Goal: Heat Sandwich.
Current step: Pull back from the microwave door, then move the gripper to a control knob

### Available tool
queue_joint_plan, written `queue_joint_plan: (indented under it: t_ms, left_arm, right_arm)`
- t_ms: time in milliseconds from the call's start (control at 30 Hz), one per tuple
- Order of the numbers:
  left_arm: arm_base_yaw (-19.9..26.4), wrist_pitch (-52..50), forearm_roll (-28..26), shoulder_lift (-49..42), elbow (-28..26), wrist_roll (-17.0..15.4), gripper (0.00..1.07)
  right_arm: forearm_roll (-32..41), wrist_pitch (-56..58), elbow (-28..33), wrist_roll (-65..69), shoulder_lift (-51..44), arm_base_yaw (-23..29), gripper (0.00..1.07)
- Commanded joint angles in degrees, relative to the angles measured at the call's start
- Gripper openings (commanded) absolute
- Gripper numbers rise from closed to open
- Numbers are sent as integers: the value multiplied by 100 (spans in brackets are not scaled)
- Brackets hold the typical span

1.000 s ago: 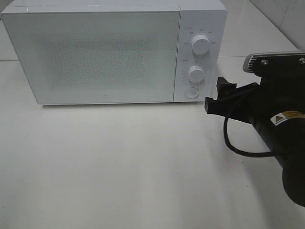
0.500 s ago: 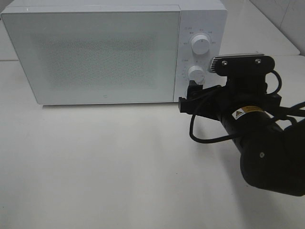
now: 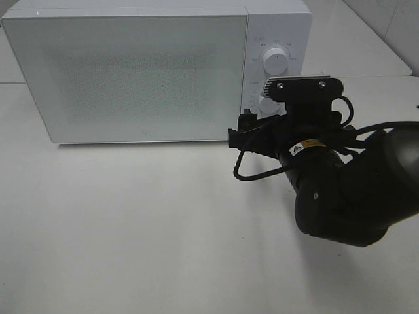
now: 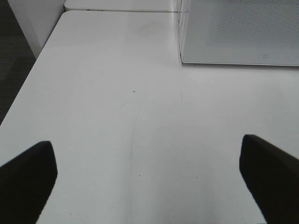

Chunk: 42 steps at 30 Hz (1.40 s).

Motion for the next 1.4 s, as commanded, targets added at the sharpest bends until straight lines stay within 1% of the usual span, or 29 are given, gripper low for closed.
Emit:
queue_joint_plan:
  t_ms: [33,133,300,433,767,1167,1400]
  left_arm:
    - [17,-52,-17,-138,11,11,100]
    - [17,-52,-17,-138,11,11,100]
    - [17,-52,-17,-138,11,11,100]
    - [17,-52,-17,-138,11,11,100]
    - [17,-52,-11,-138,11,17,100]
    - [17,-52,-11,-138,11,17,100]
    - [17,-52,-11,-138,11,17,100]
  right_arm:
    - [-74,-23,-286,29,183,-178,88]
    - [-120,-23,-516,23,372,-304,87]
    - [-201,6,-682,23,510,-367,86]
    - [-298,126,-1014,23,688,-561,85]
    - [-390,229,-1375,29,1083,-693,82]
    - [-481,92,-1387,40,1100,-739,80]
    - [-487,52,-1215,40,1026,-739,77]
